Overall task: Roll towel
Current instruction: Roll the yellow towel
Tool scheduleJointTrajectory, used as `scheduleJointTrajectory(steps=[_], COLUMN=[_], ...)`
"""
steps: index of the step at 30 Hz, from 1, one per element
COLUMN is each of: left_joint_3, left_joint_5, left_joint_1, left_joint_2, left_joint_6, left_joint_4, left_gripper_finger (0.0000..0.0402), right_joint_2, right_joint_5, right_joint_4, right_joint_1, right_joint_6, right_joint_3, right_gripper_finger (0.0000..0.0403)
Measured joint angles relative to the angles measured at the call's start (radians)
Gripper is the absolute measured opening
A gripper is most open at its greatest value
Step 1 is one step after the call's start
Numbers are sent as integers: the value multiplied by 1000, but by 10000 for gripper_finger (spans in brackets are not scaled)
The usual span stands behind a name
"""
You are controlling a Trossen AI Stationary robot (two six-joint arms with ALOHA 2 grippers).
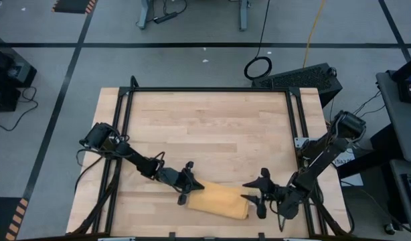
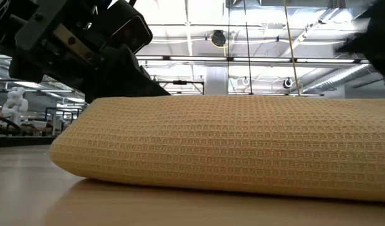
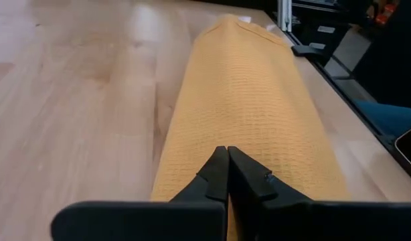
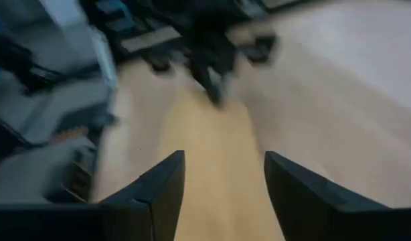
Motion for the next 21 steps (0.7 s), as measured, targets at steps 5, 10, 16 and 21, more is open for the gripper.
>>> scheduleJointTrajectory(steps=[5, 10, 16, 21], left_joint_3=[0, 0, 2, 34], left_joint_5=[-24, -33, -7, -43], left_joint_1=[0, 0, -22, -75], left_joint_2=[0, -48, -116, -25], left_joint_6=[9, 50, 71, 83], left_joint_4=[3, 5, 78, 107], left_gripper_finger=[6, 6, 6, 6], right_joint_2=[95, 315, 473, 494], right_joint_5=[25, 67, 97, 97], right_joint_4=[381, 711, 799, 751], right_joint_1=[3, -17, -49, -75], right_joint_6=[-286, -421, -472, -479], right_joint_3=[0, 4, 55, 113], right_gripper_finger=[195, 146, 20, 13])
